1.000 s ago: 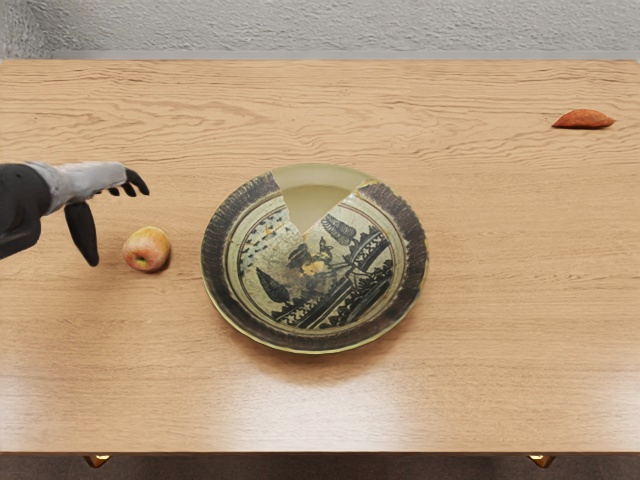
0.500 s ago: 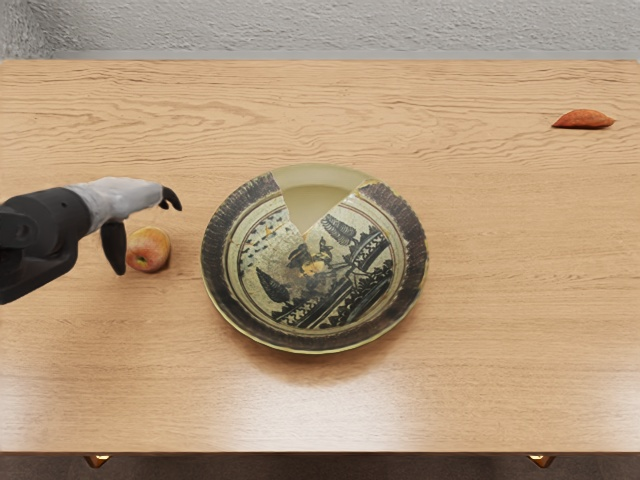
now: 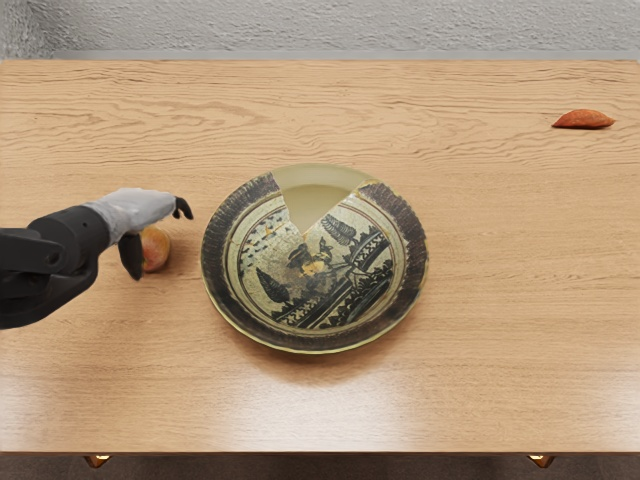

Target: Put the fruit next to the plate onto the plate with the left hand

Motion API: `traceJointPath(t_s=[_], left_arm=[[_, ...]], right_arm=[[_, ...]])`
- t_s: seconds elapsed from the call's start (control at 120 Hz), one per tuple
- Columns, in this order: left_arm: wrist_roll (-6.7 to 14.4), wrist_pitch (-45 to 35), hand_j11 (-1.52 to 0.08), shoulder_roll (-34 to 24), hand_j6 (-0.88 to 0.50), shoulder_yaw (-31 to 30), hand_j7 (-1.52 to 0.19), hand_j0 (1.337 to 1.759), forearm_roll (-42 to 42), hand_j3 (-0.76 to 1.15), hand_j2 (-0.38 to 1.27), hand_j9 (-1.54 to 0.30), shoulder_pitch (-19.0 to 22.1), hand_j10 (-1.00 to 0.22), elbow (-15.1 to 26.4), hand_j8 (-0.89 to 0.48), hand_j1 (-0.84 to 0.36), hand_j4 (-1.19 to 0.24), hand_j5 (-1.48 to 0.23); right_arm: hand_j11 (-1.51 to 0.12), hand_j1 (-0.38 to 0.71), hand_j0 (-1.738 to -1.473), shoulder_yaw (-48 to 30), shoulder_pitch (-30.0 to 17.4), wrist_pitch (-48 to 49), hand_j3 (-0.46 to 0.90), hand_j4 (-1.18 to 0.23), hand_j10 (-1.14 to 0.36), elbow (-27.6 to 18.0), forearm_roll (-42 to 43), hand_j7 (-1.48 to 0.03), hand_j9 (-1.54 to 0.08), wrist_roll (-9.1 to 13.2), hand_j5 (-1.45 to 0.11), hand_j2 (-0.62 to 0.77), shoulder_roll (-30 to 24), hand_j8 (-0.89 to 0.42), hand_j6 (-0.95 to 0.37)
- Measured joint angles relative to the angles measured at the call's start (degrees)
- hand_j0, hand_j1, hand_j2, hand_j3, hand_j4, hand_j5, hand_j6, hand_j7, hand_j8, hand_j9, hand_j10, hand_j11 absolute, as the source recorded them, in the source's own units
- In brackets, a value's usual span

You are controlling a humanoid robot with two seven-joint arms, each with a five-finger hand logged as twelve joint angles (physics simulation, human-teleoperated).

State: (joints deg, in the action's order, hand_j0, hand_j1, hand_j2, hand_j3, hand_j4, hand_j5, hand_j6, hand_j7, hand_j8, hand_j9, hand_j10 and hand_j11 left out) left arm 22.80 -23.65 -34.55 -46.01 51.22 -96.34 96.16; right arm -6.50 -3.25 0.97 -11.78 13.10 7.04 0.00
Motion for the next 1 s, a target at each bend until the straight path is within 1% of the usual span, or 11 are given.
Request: traceJointPath(t_s=[0.142, 0.25, 0.317, 0.617, 0.783, 0.892, 1.0], left_arm=[[1.6, -0.2, -0.38, 2.2, -0.29, 0.0, -0.38, 1.658, -0.1, 0.00, 0.06, -0.38, 1.5, -0.29, -2.8, -0.29, 0.00, -0.29, -0.38], [2.2, -0.2, -0.38, 3.6, -0.29, 0.0, -0.38, 1.658, -0.4, 0.00, 0.06, -0.38, 2.6, -0.29, -4.5, -0.29, 0.00, -0.29, -0.38], [2.7, -0.2, -0.38, 4.9, -0.29, 0.0, -0.38, 1.658, -0.6, 0.00, 0.06, -0.38, 3.9, -0.29, -5.6, -0.29, 0.00, -0.29, -0.38], [3.2, -0.4, -0.39, 6.8, -0.30, 0.0, -0.39, 1.658, -0.7, 0.00, 0.06, -0.39, 5.8, -0.30, -8.6, -0.30, -0.01, -0.30, -0.39], [3.2, -4.6, -0.42, 6.7, -0.32, -1.1, -0.42, 1.658, -0.2, 0.00, 0.08, -0.42, 5.8, -0.32, -8.3, -0.32, -0.03, -0.32, -0.42], [3.0, -8.6, -0.42, 6.5, -0.33, -2.7, -0.42, 1.658, 0.0, 0.00, 0.08, -0.42, 5.4, -0.33, -6.3, -0.33, -0.04, -0.33, -0.42], [3.0, -10.4, -0.43, 6.3, -0.33, -4.4, -0.43, 1.658, 0.3, 0.00, 0.07, -0.43, 5.2, -0.33, -4.2, -0.33, -0.04, -0.33, -0.43]], right_arm=[[-0.04, -0.31, -1.658, 0.0, 0.0, 0.0, 0.00, -0.03, -0.03, 0.0, 0.0, -0.04, -0.04, 0.0, -0.04, -0.01, 0.0, -0.03, -0.03], [-0.04, -0.31, -1.658, 0.0, 0.0, 0.0, 0.00, -0.03, -0.03, 0.0, 0.0, -0.04, -0.04, 0.0, -0.04, -0.01, 0.0, -0.03, -0.03], [-0.04, -0.31, -1.658, 0.0, 0.0, 0.0, 0.00, -0.03, -0.03, 0.0, 0.0, -0.04, -0.04, 0.0, -0.04, -0.01, 0.0, -0.03, -0.03], [-0.04, -0.31, -1.658, 0.0, 0.0, 0.0, 0.00, -0.03, -0.03, 0.0, 0.0, -0.04, -0.04, 0.0, -0.04, -0.01, 0.0, -0.03, -0.03], [-0.04, -0.31, -1.658, 0.0, 0.0, 0.0, 0.00, -0.03, -0.03, 0.0, 0.0, -0.04, -0.04, 0.0, -0.04, -0.01, 0.0, -0.03, -0.03], [-0.04, -0.31, -1.658, 0.0, 0.0, 0.0, 0.00, -0.03, -0.03, 0.0, 0.0, -0.04, -0.04, 0.0, -0.04, -0.01, 0.0, -0.03, -0.03], [-0.04, -0.31, -1.658, 0.0, 0.0, 0.0, 0.00, -0.03, -0.03, 0.0, 0.0, -0.04, -0.04, 0.0, -0.04, -0.01, 0.0, -0.03, -0.03]])
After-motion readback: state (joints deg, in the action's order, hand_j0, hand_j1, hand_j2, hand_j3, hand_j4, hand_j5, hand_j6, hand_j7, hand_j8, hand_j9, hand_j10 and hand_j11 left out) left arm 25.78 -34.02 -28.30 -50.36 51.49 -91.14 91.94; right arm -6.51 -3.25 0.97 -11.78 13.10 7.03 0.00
